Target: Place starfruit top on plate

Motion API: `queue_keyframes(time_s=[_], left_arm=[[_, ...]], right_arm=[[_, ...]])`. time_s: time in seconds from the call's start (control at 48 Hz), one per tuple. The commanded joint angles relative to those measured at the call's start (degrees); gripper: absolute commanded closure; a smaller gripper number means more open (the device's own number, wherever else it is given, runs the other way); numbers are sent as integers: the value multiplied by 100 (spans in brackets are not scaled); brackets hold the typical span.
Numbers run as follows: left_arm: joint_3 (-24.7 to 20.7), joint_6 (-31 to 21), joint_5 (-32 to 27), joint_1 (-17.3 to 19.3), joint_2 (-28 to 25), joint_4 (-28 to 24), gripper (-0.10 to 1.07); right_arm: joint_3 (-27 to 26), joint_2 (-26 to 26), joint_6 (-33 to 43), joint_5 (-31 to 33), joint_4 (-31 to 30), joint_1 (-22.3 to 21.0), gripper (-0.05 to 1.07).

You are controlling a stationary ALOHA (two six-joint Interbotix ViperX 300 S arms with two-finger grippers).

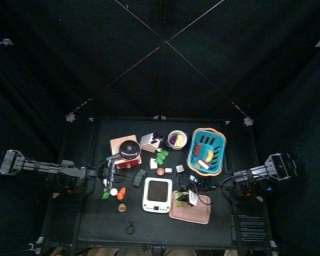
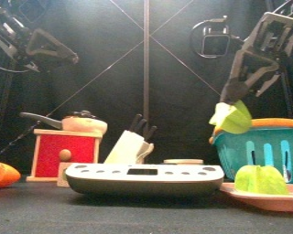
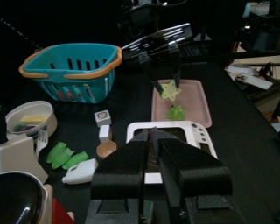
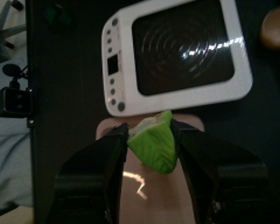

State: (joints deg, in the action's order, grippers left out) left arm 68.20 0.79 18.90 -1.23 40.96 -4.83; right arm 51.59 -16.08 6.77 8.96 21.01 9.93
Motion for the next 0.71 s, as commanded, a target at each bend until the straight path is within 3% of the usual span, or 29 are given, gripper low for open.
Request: queue_keyframes(time_s=[0.0, 0.188, 0.438, 0.688], left_arm=[[-79, 0, 44, 9, -9, 18, 43], [-53, -9, 53, 9, 0, 18, 43], [-44, 0, 53, 9, 0, 18, 43], [-26, 0, 53, 18, 0, 18, 43]], right_arm=[[-70, -167, 114, 290, 44, 105, 40], [-9, -105, 554, 940, -18, 176, 40], [105, 44, 1222, 949, -633, 167, 37], [88, 369, 1951, 940, -1213, 193, 21]])
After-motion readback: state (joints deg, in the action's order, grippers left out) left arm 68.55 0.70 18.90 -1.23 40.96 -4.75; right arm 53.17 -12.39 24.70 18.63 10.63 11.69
